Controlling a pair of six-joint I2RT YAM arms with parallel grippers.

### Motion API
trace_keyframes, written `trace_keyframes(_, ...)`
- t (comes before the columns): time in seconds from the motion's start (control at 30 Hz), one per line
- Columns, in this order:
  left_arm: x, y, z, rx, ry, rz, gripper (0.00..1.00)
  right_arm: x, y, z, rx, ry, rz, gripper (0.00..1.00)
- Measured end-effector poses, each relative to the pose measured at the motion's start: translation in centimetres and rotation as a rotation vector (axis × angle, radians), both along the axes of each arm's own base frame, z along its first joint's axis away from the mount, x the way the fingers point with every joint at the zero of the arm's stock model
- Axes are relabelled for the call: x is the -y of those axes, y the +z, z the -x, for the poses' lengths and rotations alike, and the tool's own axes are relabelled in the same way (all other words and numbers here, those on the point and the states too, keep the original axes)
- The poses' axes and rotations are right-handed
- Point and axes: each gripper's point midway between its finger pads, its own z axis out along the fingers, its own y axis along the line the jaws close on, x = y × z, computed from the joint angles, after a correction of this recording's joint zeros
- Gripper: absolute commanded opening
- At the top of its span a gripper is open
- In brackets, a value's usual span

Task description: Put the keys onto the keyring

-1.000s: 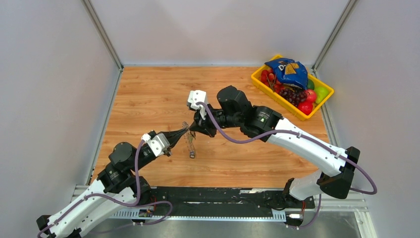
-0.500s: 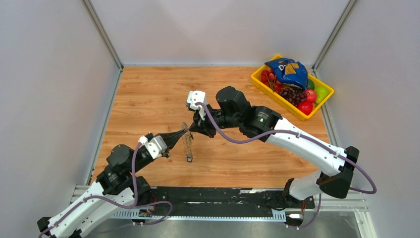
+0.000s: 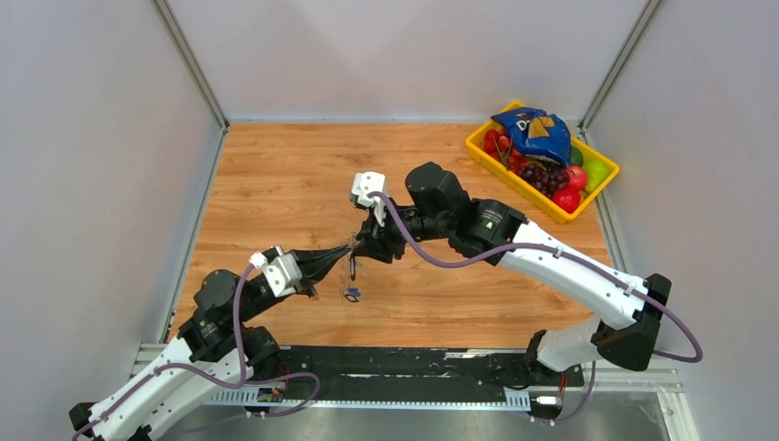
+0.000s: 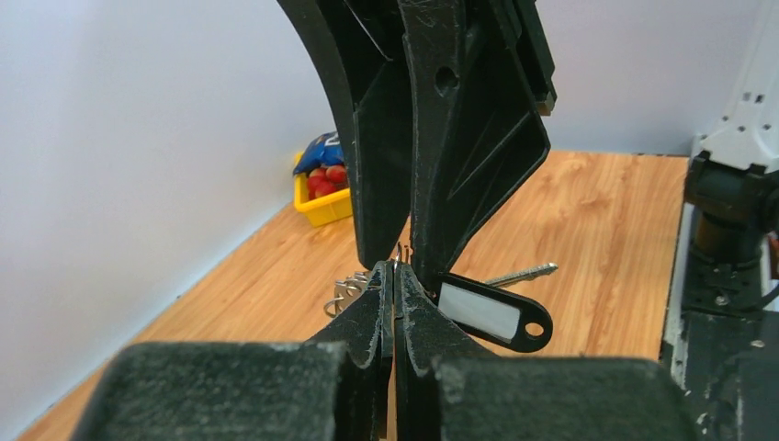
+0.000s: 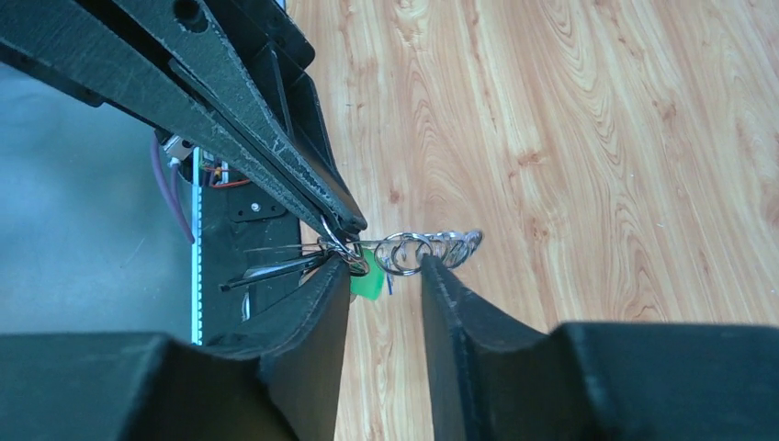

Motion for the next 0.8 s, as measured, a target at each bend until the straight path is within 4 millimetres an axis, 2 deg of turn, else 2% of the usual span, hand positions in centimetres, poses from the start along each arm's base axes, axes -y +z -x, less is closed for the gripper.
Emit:
trace_keyframes(0.3, 0.8, 2.1, 1.3, -0.015, -0.087, 0.101, 0.0, 2.4, 2.3, 1.8, 0.053, 0.031, -0.064, 0.45)
trace_keyframes(0.6, 1.8, 4.1, 2.2, -0.063, -0.176, 0.203, 0.0, 5.6, 6.2, 3.6, 0.184, 0.054, -0.161, 0.42)
trace_keyframes(0.8, 2.6, 5.3, 2.9, -0.096, -0.253, 0.266, 0.0, 6.2, 7.5, 4.1, 0.244, 0.079, -0.191, 0.39)
